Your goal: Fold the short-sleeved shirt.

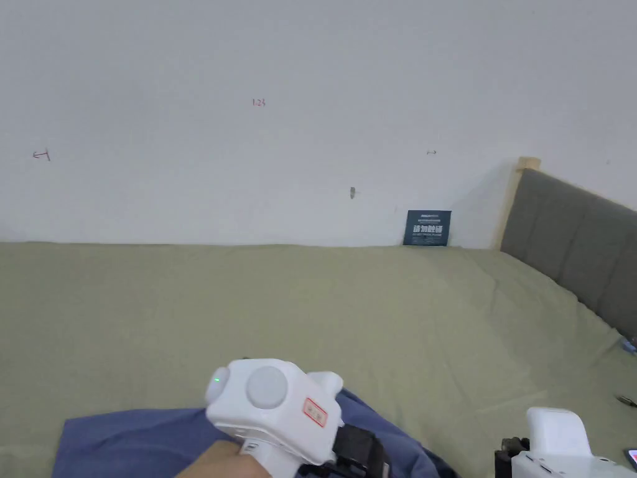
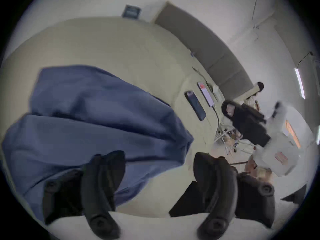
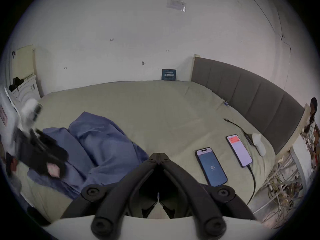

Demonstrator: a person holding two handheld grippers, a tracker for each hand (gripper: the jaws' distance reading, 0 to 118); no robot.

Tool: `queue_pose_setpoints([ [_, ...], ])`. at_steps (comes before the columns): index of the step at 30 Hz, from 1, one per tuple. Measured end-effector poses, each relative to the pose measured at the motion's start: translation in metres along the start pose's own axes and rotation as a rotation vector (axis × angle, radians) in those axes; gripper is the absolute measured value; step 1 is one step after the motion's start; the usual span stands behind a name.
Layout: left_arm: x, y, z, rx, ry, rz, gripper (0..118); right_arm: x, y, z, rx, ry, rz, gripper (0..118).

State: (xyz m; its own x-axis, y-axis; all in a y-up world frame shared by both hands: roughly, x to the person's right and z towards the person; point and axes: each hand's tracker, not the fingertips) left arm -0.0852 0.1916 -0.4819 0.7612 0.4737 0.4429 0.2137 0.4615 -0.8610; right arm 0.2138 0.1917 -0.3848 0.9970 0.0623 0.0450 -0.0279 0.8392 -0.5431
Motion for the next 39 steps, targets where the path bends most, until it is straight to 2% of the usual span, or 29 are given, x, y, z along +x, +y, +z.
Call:
queue_pose_setpoints([
  [3,-0.034,-0.035,0.083,0.184,0.132,0.019,80,-0.014,0.008,0.001,0.02,0.03,0.024,0],
  [4,-0.046,-0.051,0.106,0.248,0.193,0.056,72,-0.019,0.011,0.001,0.024,0.041,0.034,0],
  [5,-0.058,-0.071,0.128,0.307,0.259,0.091,60,-0.025,0.014,0.0,0.023,0.056,0.042,0],
  [6,-0.069,-0.092,0.149,0.354,0.325,0.129,36,-0.03,0.017,0.002,0.022,0.073,0.043,0],
  [7,-0.077,-0.11,0.165,0.394,0.398,0.171,0,-0.035,0.018,0.003,0.025,0.087,0.045,0],
  [8,-0.085,-0.137,0.181,0.432,0.491,0.21,0,-0.041,0.018,0.003,0.031,0.1,0.052,0],
  [11,-0.099,-0.193,0.203,0.421,0.594,0.276,0,-0.053,0.015,0.002,0.032,0.13,0.072,0],
  [15,-0.1,-0.251,0.212,0.467,0.608,0.341,0,-0.065,0.008,-0.002,0.009,0.147,0.101,0],
  [19,-0.107,-0.265,0.204,0.483,0.601,0.432,0,-0.071,0.003,-0.004,-0.001,0.155,0.107,0],
  [23,-0.117,-0.234,0.191,0.434,0.589,0.407,0,-0.074,0.004,-0.01,-0.015,0.16,0.114,0],
  [29,-0.175,-0.121,0.173,0.324,0.612,0.311,0,-0.074,0.012,-0.022,-0.022,0.163,0.108,0],
  [32,-0.224,-0.064,0.159,0.229,0.577,0.346,0,-0.073,0.014,-0.029,-0.026,0.153,0.114,0],
  [34,-0.259,-0.036,0.144,0.137,0.489,0.391,0,-0.071,0.015,-0.034,-0.032,0.145,0.113,0],
  [35,-0.275,-0.028,0.137,0.118,0.473,0.446,3,-0.069,0.015,-0.036,-0.037,0.146,0.11,0],
  [36,-0.293,-0.02,0.128,0.059,0.439,0.486,19,-0.068,0.016,-0.039,-0.042,0.141,0.102,0],
  [37,-0.305,-0.015,0.12,0.044,0.478,0.531,63,-0.066,0.016,-0.041,-0.048,0.138,0.096,0],
  [38,-0.312,-0.011,0.112,0.011,0.52,0.543,97,-0.065,0.016,-0.043,-0.052,0.138,0.093,0],
  [39,-0.318,-0.011,0.107,-0.004,0.511,0.532,113,-0.064,0.016,-0.045,-0.054,0.133,0.094,0],
])
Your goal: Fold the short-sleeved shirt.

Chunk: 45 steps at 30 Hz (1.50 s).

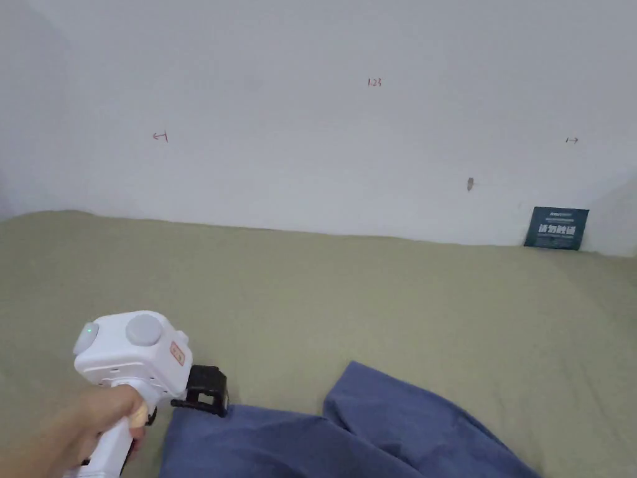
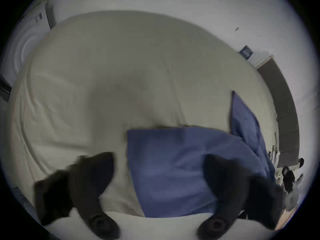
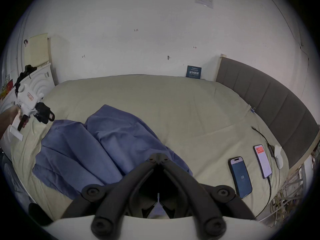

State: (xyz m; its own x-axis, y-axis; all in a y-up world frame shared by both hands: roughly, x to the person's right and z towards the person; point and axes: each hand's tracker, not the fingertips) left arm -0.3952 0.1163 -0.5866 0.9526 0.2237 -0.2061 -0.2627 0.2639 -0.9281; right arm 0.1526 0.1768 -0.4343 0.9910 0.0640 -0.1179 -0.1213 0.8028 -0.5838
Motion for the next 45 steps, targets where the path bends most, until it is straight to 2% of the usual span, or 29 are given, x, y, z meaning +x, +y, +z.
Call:
queue_pose_setpoints([
  [4,0.004,0.001,-0.016,0.026,-0.002,-0.047,109,0.004,0.0,-0.006,-0.007,-0.014,0.019,0],
  [5,0.004,0.0,-0.021,-0.01,0.005,-0.042,99,0.005,0.0,-0.008,-0.011,-0.016,0.02,0],
  [6,0.004,-0.003,-0.024,-0.029,0.009,-0.026,80,0.006,0.0,-0.009,-0.016,-0.018,0.02,0],
  [7,0.006,-0.006,-0.024,-0.018,0.097,-0.033,53,0.007,-0.001,-0.009,-0.021,-0.022,0.016,0],
  [8,0.007,-0.006,-0.019,0.027,0.185,-0.06,35,0.008,-0.001,-0.009,-0.027,-0.024,0.0,0],
  [9,0.005,-0.006,-0.018,0.027,0.184,-0.081,23,0.011,-0.001,-0.009,-0.034,-0.017,-0.032,0],
  [10,0.0,-0.008,-0.015,0.029,0.122,-0.071,3,0.014,-0.002,-0.008,-0.039,-0.002,-0.072,3],
  [11,-0.004,-0.008,-0.014,0.039,0.029,-0.05,3,0.016,-0.002,-0.007,-0.047,0.016,-0.101,19],
  [12,0.0,-0.017,-0.001,0.056,0.031,-0.024,3,0.018,-0.003,-0.007,-0.078,0.033,-0.123,49],
  [13,0.001,-0.02,0.002,0.054,0.046,-0.029,3,0.02,-0.004,-0.008,-0.127,0.059,-0.141,96],
  [14,0.0,-0.022,0.004,0.057,0.042,-0.038,3,0.021,-0.006,-0.01,-0.196,0.084,-0.146,112],
  [16,0.006,-0.021,0.006,0.062,0.05,-0.059,3,0.019,-0.013,-0.009,-0.231,0.133,-0.175,105],
  [18,0.008,-0.024,0.009,0.07,0.055,-0.07,3,0.016,-0.02,-0.014,-0.288,0.121,-0.164,104],
  [19,0.009,-0.026,0.009,0.07,0.058,-0.072,3,0.011,-0.023,-0.018,-0.32,0.104,-0.133,90],
  [20,0.01,-0.022,0.006,0.069,0.061,-0.079,3,0.008,-0.026,-0.022,-0.34,0.093,-0.099,60],
  [21,0.011,-0.023,0.007,0.068,0.067,-0.087,3,0.005,-0.03,-0.024,-0.344,0.084,-0.058,4],
  [22,0.012,-0.024,0.009,0.074,0.07,-0.091,3,0.004,-0.031,-0.025,-0.336,0.094,-0.015,3],
  [24,0.013,-0.025,0.014,0.099,0.07,-0.095,3,-0.001,-0.032,-0.023,-0.301,0.044,-0.033,3],
  [26,0.016,-0.028,0.024,0.157,0.068,-0.108,3,0.0,-0.025,-0.017,-0.266,0.086,-0.057,3],
  [28,0.019,-0.029,0.034,0.205,0.07,-0.125,3,-0.003,-0.015,-0.014,-0.209,0.057,-0.051,3],
  [32,0.023,-0.029,0.062,0.282,0.036,-0.13,3,-0.001,0.011,-0.01,-0.127,0.087,-0.056,3],
  [40,0.019,-0.024,0.145,0.469,0.002,-0.097,3,0.001,0.085,-0.014,0.0,0.148,-0.06,3],
  [45,0.01,-0.009,0.192,0.519,0.001,-0.085,3,0.002,0.144,-0.023,0.069,0.159,-0.052,3],
])
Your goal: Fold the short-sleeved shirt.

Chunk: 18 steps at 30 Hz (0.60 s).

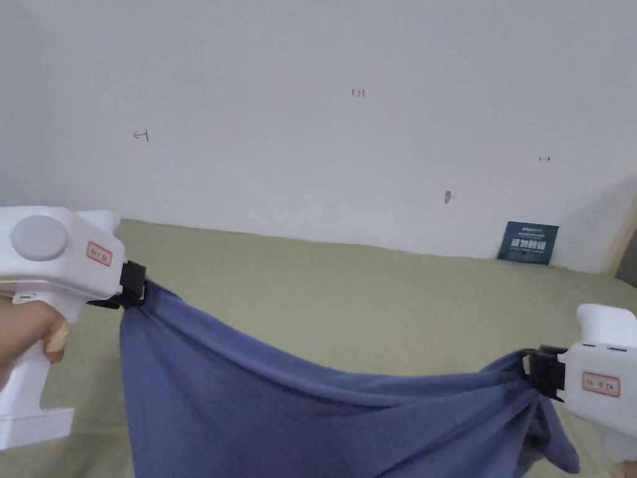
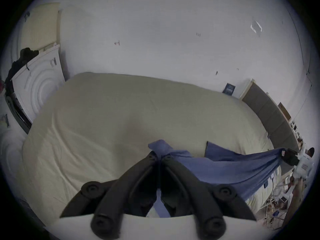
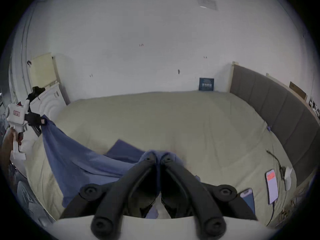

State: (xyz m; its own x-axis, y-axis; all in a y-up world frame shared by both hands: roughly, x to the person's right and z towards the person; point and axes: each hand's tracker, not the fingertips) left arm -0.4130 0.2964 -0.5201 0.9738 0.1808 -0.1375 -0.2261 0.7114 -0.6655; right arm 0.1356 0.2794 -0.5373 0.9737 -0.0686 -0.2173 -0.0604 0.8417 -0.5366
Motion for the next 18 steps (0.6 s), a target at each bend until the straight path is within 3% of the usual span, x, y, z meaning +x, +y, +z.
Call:
queue_pose_setpoints([
  [18,-0.019,0.105,0.035,0.179,0.035,0.033,3,-0.006,0.157,-0.071,0.106,-0.007,0.01,3],
])
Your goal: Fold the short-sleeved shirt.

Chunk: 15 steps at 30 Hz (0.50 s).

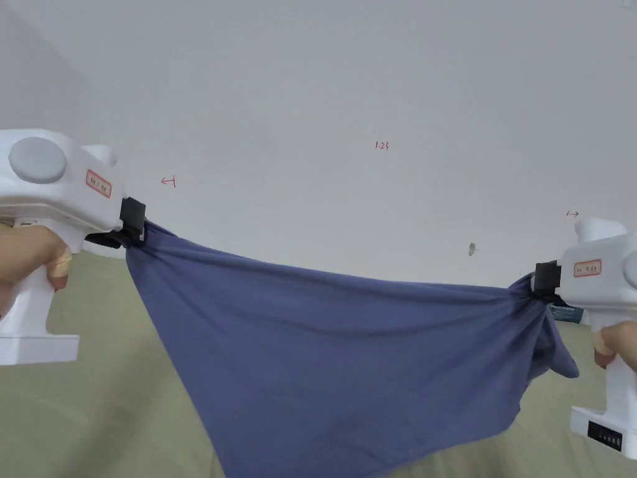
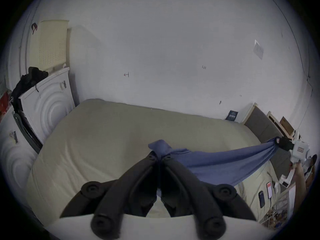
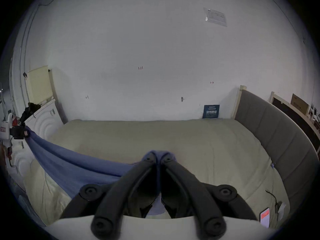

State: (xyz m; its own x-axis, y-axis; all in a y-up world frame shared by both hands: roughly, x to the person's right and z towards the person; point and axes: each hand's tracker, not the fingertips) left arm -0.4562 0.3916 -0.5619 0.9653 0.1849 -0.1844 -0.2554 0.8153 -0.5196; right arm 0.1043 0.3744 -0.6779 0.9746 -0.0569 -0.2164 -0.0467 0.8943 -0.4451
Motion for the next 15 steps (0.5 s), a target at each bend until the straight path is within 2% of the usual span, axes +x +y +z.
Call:
queue_pose_setpoints([
  [8,-0.003,0.001,-0.008,0.022,0.007,0.034,3,-0.003,-0.007,-0.017,-0.016,0.01,-0.026,3],
  [13,-0.007,-0.044,-0.011,-0.042,0.026,-0.024,3,0.001,-0.043,-0.011,-0.039,0.014,-0.033,3],
  [15,-0.012,-0.076,-0.008,-0.087,0.026,-0.003,3,0.004,-0.067,-0.003,-0.055,0.01,-0.037,3],
])
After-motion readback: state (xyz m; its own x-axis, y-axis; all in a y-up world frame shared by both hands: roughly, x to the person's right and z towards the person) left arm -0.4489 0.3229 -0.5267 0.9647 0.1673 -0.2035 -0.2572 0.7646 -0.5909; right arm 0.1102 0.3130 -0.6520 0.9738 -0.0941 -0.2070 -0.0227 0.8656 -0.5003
